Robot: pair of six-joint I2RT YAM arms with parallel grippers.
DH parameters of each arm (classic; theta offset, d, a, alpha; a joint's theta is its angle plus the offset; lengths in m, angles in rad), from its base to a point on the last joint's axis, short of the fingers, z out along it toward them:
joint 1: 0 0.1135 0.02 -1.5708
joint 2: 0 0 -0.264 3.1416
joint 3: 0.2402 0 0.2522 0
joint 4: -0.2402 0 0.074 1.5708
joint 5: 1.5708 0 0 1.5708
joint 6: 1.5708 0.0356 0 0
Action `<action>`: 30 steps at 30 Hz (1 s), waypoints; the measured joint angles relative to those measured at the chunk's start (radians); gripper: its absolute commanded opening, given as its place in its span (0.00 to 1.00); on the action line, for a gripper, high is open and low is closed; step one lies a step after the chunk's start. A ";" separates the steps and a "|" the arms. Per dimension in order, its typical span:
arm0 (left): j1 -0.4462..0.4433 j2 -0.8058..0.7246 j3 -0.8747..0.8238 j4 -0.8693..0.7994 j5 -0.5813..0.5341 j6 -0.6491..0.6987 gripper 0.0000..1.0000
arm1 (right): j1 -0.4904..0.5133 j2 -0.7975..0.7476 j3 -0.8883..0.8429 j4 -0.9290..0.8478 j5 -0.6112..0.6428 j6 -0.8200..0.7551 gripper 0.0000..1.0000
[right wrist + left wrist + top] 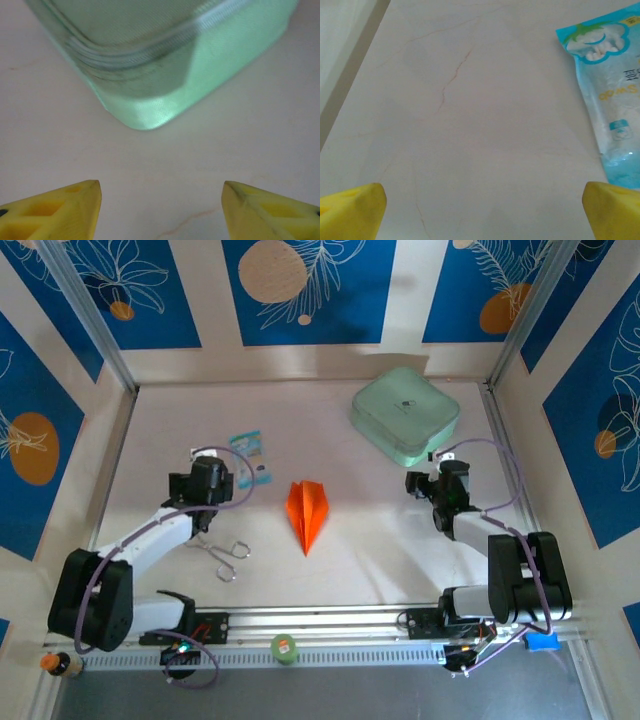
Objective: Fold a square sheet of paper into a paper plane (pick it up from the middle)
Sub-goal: Reset both arms
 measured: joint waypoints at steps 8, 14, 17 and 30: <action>0.085 0.098 -0.128 0.397 0.169 0.121 1.00 | -0.044 0.158 -0.031 0.337 -0.165 -0.025 0.66; 0.162 0.252 -0.177 0.711 0.317 0.150 1.00 | -0.038 0.192 -0.021 0.346 -0.134 -0.013 0.99; 0.217 0.294 -0.218 0.768 0.387 0.134 1.00 | -0.032 0.192 -0.021 0.348 -0.110 -0.015 0.99; 0.229 0.298 -0.224 0.881 0.455 0.129 1.00 | -0.006 0.192 -0.018 0.346 -0.064 -0.019 0.99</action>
